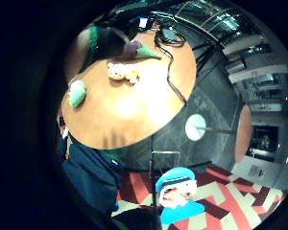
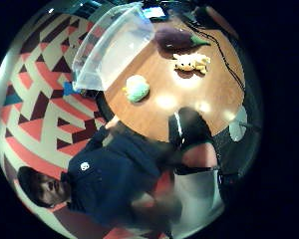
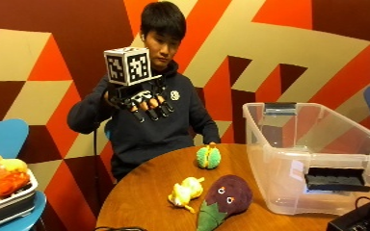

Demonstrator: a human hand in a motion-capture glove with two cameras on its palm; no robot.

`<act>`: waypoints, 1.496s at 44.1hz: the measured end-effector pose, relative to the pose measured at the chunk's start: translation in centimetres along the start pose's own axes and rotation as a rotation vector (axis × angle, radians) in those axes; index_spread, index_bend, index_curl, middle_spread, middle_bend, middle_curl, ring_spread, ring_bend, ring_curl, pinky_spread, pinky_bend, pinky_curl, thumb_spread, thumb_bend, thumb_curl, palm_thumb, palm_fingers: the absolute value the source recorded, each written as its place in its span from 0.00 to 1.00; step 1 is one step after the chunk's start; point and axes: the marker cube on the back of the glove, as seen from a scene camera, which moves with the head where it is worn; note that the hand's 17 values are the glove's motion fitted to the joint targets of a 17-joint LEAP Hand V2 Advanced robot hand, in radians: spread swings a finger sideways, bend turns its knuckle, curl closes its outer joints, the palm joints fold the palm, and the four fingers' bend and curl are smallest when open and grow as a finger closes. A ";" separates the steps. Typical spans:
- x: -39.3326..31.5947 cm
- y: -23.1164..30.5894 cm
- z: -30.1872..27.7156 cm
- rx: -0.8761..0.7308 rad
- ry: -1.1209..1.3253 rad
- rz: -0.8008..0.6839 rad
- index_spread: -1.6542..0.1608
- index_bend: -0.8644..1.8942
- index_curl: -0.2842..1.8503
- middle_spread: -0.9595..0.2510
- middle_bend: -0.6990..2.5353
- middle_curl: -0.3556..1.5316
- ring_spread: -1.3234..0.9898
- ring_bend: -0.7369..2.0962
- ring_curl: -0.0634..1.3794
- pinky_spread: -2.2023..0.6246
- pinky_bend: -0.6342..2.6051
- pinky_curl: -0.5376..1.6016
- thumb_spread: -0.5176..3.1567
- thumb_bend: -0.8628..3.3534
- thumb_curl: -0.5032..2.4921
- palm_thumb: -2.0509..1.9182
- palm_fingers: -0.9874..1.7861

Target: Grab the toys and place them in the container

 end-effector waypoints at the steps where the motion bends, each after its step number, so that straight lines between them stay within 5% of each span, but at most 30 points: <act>1: 0.0 -0.1 -0.1 -0.001 0.000 -0.001 0.85 0.37 0.15 0.78 0.27 0.20 0.56 0.34 0.06 0.78 0.34 0.29 0.25 0.26 0.19 0.59 0.46; 12: -0.4 -4.6 -0.2 -0.059 -0.041 -0.018 0.80 0.35 0.18 0.77 0.28 0.25 0.56 0.34 0.11 0.78 0.41 0.36 0.42 0.27 0.21 0.60 0.35; 28: 2.9 -18.5 4.8 0.068 0.017 -0.065 0.80 0.35 0.19 0.79 0.27 0.30 0.57 0.33 0.14 0.79 0.43 0.39 0.49 0.25 0.23 0.58 0.30; 38: 1.1 -24.3 13.5 -0.184 -0.107 -0.091 0.81 0.34 0.20 0.80 0.27 0.31 0.57 0.33 0.16 0.79 0.43 0.39 0.48 0.24 0.24 0.57 0.28; 42: 0.6 -25.2 15.5 -0.230 -0.076 -0.110 0.81 0.34 0.20 0.79 0.29 0.32 0.57 0.38 0.19 0.79 0.41 0.39 0.48 0.24 0.25 0.59 0.35; 46: 0.8 -25.5 15.9 -0.195 -0.065 -0.110 0.80 0.36 0.19 0.77 0.34 0.35 0.52 0.56 0.25 0.76 0.37 0.35 0.48 0.26 0.26 0.63 0.63; 49: 0.7 -25.2 15.8 -0.167 -0.086 -0.106 0.80 0.35 0.18 0.74 0.38 0.37 0.49 0.60 0.27 0.73 0.39 0.36 0.45 0.28 0.29 0.68 0.71; 66: -2.8 -19.6 2.5 0.247 -0.317 -0.170 0.72 0.52 0.24 0.64 0.51 0.50 0.43 0.68 0.41 0.65 0.42 0.43 0.28 0.28 0.36 0.71 0.78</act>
